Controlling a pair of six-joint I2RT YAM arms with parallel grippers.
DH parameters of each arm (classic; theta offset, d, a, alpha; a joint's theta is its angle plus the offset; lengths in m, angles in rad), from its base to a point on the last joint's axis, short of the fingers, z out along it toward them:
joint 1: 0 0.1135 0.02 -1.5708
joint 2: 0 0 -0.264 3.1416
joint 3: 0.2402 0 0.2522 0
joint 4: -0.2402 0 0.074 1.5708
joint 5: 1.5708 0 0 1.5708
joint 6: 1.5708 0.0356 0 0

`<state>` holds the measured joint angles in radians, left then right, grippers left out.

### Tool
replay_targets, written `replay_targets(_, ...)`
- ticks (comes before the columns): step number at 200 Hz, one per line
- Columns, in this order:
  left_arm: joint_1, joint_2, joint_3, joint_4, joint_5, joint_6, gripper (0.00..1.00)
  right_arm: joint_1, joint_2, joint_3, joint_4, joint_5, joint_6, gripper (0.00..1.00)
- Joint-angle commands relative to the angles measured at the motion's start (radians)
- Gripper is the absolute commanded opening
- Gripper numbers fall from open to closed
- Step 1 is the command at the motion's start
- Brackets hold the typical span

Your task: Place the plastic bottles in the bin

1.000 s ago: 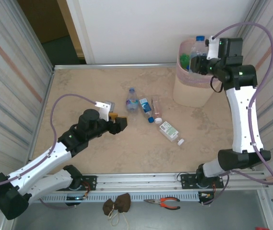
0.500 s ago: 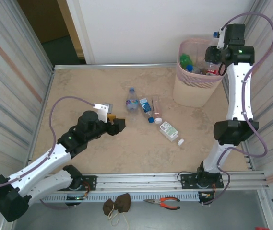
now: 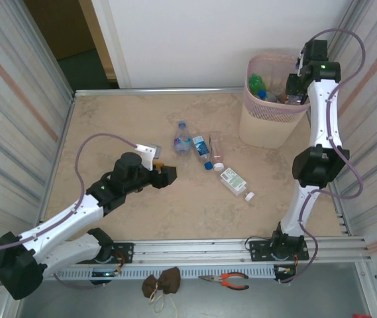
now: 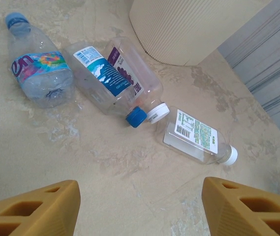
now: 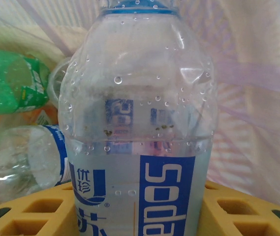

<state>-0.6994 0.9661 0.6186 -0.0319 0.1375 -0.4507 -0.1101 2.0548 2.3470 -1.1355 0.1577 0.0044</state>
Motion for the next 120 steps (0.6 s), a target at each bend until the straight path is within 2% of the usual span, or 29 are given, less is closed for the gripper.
replay_targets(1,0.008,0.014,0.007,0.057,0.034,-0.011,0.67,-0.013,0.052,0.021,-0.038,0.019,-0.019,0.49)
replay_targets(68,0.007,0.015,-0.004,0.07,0.027,-0.025,0.66,-0.019,0.144,0.025,-0.056,-0.02,0.001,0.53)
replay_targets(93,0.008,0.012,0.0,0.063,0.027,-0.026,0.67,-0.018,0.129,0.028,-0.058,-0.021,0.007,0.66)
replay_targets(120,0.008,0.006,0.004,0.063,0.028,-0.026,0.66,-0.014,0.078,0.033,-0.054,-0.023,0.012,0.74)
